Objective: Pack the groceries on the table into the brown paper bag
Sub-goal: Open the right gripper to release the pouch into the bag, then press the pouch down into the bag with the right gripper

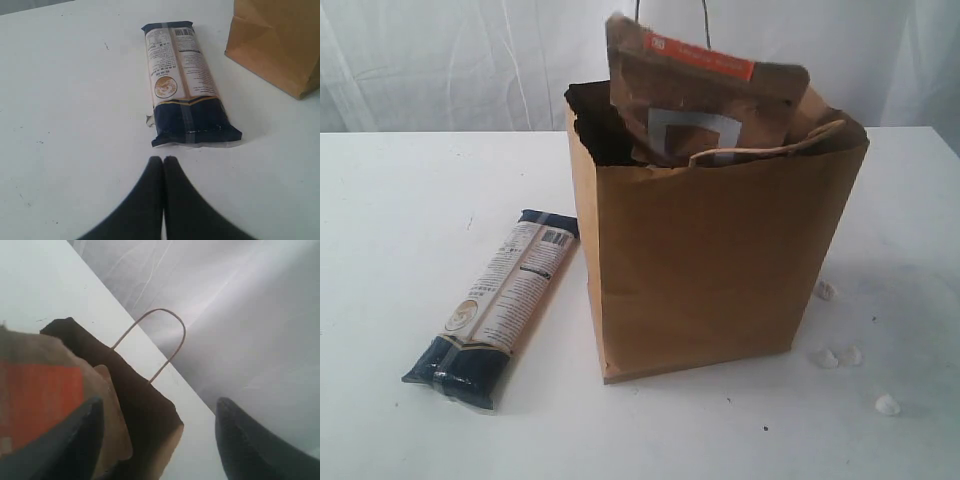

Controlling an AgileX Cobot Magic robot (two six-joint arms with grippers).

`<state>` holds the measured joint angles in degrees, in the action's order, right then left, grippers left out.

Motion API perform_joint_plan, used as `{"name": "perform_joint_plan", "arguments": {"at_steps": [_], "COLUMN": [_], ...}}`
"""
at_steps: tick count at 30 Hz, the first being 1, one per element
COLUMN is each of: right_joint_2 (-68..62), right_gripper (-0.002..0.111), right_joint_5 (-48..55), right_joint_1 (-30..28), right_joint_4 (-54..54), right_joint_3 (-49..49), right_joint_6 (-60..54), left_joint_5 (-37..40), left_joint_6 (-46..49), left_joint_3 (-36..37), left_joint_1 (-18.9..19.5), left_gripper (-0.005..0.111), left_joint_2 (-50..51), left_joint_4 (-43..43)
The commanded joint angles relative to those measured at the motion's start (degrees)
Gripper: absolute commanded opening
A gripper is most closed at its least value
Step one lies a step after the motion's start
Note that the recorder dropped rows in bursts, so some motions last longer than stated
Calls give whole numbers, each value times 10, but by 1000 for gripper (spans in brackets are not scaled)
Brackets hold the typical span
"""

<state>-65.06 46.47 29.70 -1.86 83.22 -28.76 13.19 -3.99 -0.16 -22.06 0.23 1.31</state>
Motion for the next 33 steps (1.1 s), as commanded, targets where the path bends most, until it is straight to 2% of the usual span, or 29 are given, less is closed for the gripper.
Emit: {"name": "perform_joint_plan", "arguments": {"at_steps": [1, 16, 21, 24, 28, 33], "right_joint_2": [31, 39, 29, 9, -22, -63], "right_gripper": [56, 54, 54, 51, 42, 41], "right_joint_5": [-9, -12, 46, 96, 112, 113], "right_joint_1": [1, 1, 1, 1, 1, 1], "right_joint_4": [-15, -35, -21, -15, 3, 55], "right_joint_3": [-5, -5, -5, -6, -6, -6], "right_joint_6": [26, 70, 72, 72, 62, 42], "left_joint_5": [2, 2, 2, 2, 2, 2], "left_joint_6": [0, 0, 0, 0, 0, 0], "left_joint_3": [2, 2, 2, 2, 2, 2], "left_joint_1": [1, 1, 1, 1, 1, 1], "left_gripper": [0, 0, 0, 0, 0, 0], "left_joint_2": [-2, -2, -2, -2, -2, -2], "left_joint_4": [-3, -3, -3, -3, -3, -3]}}
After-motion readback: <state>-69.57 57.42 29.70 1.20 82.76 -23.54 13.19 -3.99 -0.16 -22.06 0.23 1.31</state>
